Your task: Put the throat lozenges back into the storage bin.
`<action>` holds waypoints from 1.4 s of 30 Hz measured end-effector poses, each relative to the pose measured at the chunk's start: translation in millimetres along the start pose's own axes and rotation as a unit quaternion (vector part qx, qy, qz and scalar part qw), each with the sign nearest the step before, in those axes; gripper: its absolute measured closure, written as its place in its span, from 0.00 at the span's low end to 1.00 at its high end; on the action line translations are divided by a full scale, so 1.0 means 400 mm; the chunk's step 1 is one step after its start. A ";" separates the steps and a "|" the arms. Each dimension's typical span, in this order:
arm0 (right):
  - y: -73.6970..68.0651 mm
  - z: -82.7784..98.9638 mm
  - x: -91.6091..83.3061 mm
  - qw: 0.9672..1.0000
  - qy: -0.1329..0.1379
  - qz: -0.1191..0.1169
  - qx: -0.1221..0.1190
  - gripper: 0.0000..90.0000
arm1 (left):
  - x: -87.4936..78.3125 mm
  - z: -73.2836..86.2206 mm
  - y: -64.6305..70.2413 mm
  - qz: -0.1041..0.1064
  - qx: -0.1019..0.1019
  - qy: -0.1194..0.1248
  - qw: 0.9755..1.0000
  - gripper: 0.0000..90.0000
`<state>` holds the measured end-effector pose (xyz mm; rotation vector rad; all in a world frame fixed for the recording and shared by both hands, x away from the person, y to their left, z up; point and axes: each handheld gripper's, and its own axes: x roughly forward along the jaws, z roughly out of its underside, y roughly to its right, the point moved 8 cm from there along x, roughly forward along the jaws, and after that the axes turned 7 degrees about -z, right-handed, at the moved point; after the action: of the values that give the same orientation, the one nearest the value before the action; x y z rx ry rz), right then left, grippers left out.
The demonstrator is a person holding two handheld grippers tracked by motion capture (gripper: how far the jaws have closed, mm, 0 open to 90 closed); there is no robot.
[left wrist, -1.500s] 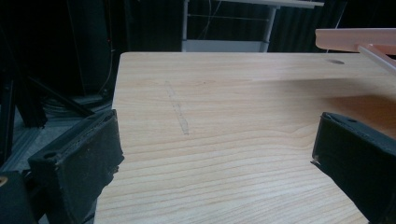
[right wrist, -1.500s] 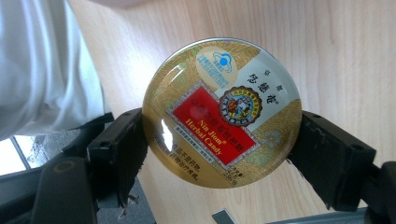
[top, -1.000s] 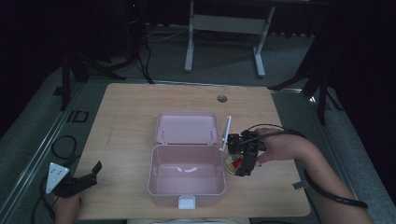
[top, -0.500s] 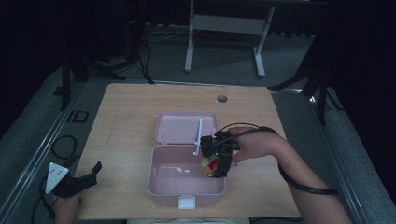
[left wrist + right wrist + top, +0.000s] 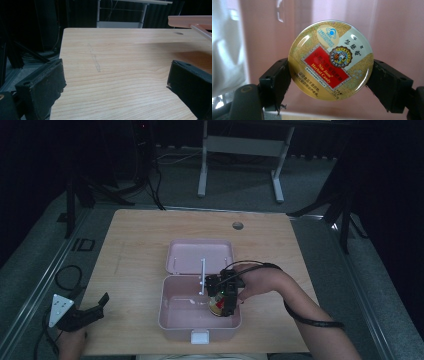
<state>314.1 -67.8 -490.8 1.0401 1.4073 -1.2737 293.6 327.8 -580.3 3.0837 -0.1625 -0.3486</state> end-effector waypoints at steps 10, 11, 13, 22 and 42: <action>0.021 -0.005 0.072 1.000 -0.020 -0.008 -0.001 0.23 | 0.000 0.000 0.000 -0.001 0.000 0.000 1.000 0.02; 0.021 -0.005 0.072 1.000 -0.020 -0.008 -0.001 0.23 | 0.000 0.000 0.000 -0.001 0.000 0.000 1.000 0.02; 0.023 -0.006 0.084 1.000 -0.024 -0.011 -0.004 0.23 | 0.000 0.000 0.000 -0.001 0.000 -0.001 1.000 0.02; 0.033 -0.003 0.140 0.999 -0.051 -0.017 -0.011 0.23 | 0.000 0.000 0.001 0.000 0.002 -0.001 1.000 0.02; 0.044 -0.003 0.209 0.994 -0.096 -0.035 0.021 0.19 | 0.000 0.001 0.002 0.003 0.002 -0.002 1.000 0.02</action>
<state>314.5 -65.1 -576.1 0.8757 1.2843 -1.4204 293.4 326.9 -580.5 3.0862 -0.1732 -0.3551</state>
